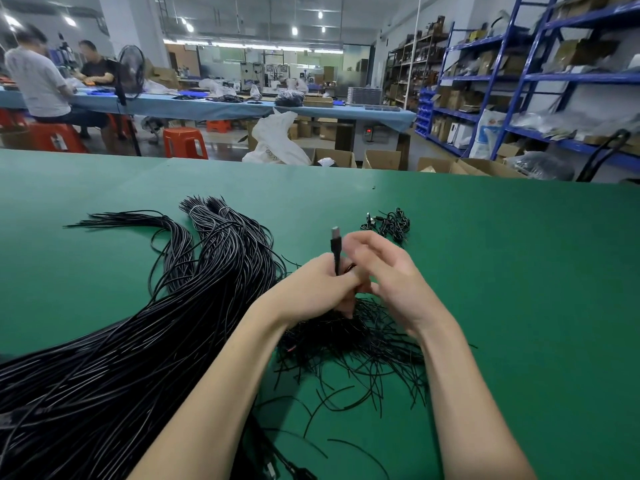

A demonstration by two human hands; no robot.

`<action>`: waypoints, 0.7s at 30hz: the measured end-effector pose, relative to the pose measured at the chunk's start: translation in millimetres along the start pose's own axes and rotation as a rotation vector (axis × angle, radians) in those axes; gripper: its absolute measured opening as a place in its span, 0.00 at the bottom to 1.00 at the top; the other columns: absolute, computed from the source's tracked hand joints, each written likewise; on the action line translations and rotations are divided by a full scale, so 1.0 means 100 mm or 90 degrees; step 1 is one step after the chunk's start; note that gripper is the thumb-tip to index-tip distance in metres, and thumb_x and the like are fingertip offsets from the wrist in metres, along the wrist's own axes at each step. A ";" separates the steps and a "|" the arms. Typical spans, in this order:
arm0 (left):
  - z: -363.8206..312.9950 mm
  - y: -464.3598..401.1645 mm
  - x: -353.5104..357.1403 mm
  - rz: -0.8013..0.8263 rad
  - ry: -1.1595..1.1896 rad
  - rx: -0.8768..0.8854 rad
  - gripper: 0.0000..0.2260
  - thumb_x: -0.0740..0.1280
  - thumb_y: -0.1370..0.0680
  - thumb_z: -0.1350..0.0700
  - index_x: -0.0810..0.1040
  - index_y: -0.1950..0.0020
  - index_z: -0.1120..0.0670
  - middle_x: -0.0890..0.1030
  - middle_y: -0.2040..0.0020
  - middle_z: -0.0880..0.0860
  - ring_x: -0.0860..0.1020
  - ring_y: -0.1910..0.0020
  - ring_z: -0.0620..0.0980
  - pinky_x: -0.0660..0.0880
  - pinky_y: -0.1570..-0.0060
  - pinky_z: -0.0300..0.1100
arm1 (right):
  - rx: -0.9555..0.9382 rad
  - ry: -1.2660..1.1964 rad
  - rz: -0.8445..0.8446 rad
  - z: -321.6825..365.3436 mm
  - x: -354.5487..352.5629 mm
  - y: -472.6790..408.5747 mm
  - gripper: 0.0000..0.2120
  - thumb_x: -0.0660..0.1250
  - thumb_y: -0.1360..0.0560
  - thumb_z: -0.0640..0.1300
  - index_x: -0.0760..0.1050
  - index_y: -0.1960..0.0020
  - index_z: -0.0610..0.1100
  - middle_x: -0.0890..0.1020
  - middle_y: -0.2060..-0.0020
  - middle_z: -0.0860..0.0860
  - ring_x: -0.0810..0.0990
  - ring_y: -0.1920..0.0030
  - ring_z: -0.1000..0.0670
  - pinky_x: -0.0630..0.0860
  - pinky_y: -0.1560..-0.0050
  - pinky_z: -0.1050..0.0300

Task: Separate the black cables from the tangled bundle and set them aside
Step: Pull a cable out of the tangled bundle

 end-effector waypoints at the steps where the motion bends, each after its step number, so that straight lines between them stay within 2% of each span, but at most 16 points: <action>1: -0.02 0.00 -0.01 -0.007 -0.041 0.020 0.10 0.60 0.19 0.55 0.79 0.56 0.49 0.71 0.71 0.44 0.69 0.73 0.46 0.73 0.64 0.43 | -0.007 0.048 -0.002 0.02 0.04 -0.01 0.16 0.79 0.33 0.59 0.81 0.54 0.51 0.80 0.58 0.50 0.79 0.63 0.53 0.79 0.60 0.57; 2: -0.02 -0.01 -0.01 -0.017 -0.070 0.033 0.09 0.60 0.21 0.55 0.78 0.56 0.45 0.75 0.68 0.43 0.71 0.72 0.47 0.74 0.65 0.44 | -0.013 0.078 -0.014 0.02 0.07 -0.02 0.16 0.79 0.35 0.60 0.81 0.55 0.51 0.80 0.57 0.48 0.78 0.63 0.51 0.79 0.63 0.54; 4: 0.01 -0.03 -0.04 -0.045 -0.084 0.024 0.09 0.59 0.22 0.55 0.77 0.47 0.46 0.79 0.62 0.48 0.74 0.69 0.50 0.77 0.62 0.49 | -0.024 0.062 -0.073 0.01 0.10 -0.04 0.09 0.78 0.28 0.53 0.81 0.58 0.48 0.81 0.60 0.47 0.78 0.63 0.48 0.79 0.61 0.45; 6: 0.07 -0.04 -0.07 -0.062 -0.104 -0.013 0.13 0.58 0.21 0.52 0.79 0.42 0.51 0.78 0.67 0.50 0.73 0.69 0.49 0.81 0.55 0.56 | -0.010 0.019 -0.138 -0.06 0.05 -0.06 0.06 0.73 0.23 0.45 0.82 0.59 0.48 0.83 0.63 0.49 0.79 0.61 0.48 0.79 0.55 0.41; 8: 0.09 -0.04 -0.06 -0.054 -0.083 -0.036 0.14 0.57 0.19 0.50 0.79 0.51 0.57 0.72 0.73 0.45 0.71 0.71 0.47 0.79 0.51 0.61 | 0.015 -0.038 -0.144 -0.13 0.01 -0.07 0.07 0.72 0.21 0.46 0.80 0.58 0.47 0.82 0.63 0.49 0.79 0.60 0.47 0.77 0.59 0.47; 9: 0.08 -0.04 -0.03 -0.042 -0.051 -0.035 0.14 0.57 0.17 0.52 0.77 0.55 0.58 0.70 0.74 0.44 0.70 0.71 0.47 0.79 0.50 0.61 | 0.031 -0.069 -0.137 -0.17 0.00 -0.07 0.09 0.72 0.21 0.48 0.78 0.59 0.46 0.80 0.64 0.47 0.77 0.62 0.47 0.76 0.64 0.50; 12: 0.02 -0.02 0.03 -0.007 0.021 -0.028 0.13 0.55 0.15 0.57 0.74 0.53 0.62 0.67 0.70 0.45 0.70 0.70 0.45 0.79 0.52 0.49 | 0.075 -0.121 -0.129 -0.25 0.00 -0.07 0.14 0.73 0.22 0.51 0.73 0.59 0.45 0.73 0.68 0.46 0.72 0.72 0.48 0.68 0.76 0.58; 15: -0.06 0.00 0.08 0.016 0.069 -0.017 0.12 0.53 0.14 0.59 0.72 0.54 0.59 0.67 0.65 0.54 0.70 0.67 0.47 0.77 0.53 0.42 | 0.100 -0.153 -0.143 -0.27 -0.05 -0.07 0.16 0.73 0.23 0.52 0.69 0.60 0.46 0.70 0.74 0.51 0.69 0.79 0.50 0.64 0.79 0.61; 17: -0.09 0.00 0.08 0.008 0.060 -0.004 0.12 0.53 0.14 0.59 0.71 0.54 0.59 0.68 0.64 0.52 0.69 0.65 0.48 0.75 0.50 0.43 | 0.102 -0.155 -0.172 -0.28 -0.12 -0.06 0.16 0.73 0.23 0.52 0.70 0.61 0.45 0.71 0.74 0.52 0.70 0.77 0.52 0.67 0.78 0.60; 19: -0.08 0.00 0.05 -0.003 0.044 -0.005 0.12 0.53 0.13 0.58 0.71 0.52 0.59 0.70 0.63 0.51 0.70 0.64 0.47 0.74 0.52 0.40 | 0.084 -0.127 -0.183 -0.26 -0.16 -0.05 0.15 0.74 0.23 0.52 0.73 0.60 0.44 0.75 0.73 0.52 0.74 0.75 0.52 0.72 0.74 0.58; 21: -0.01 -0.02 0.01 -0.040 0.083 -0.026 0.11 0.53 0.13 0.57 0.72 0.51 0.58 0.72 0.62 0.52 0.71 0.62 0.47 0.72 0.53 0.36 | 0.066 -0.116 -0.156 -0.24 -0.18 -0.04 0.14 0.75 0.25 0.52 0.76 0.54 0.43 0.81 0.68 0.51 0.79 0.70 0.49 0.78 0.66 0.55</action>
Point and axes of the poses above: each hand's wrist, its own y-axis away from the middle knuckle, its own x-axis out of the palm, z = x × y, the point moved 6 cm from there along -y, towards the middle knuckle
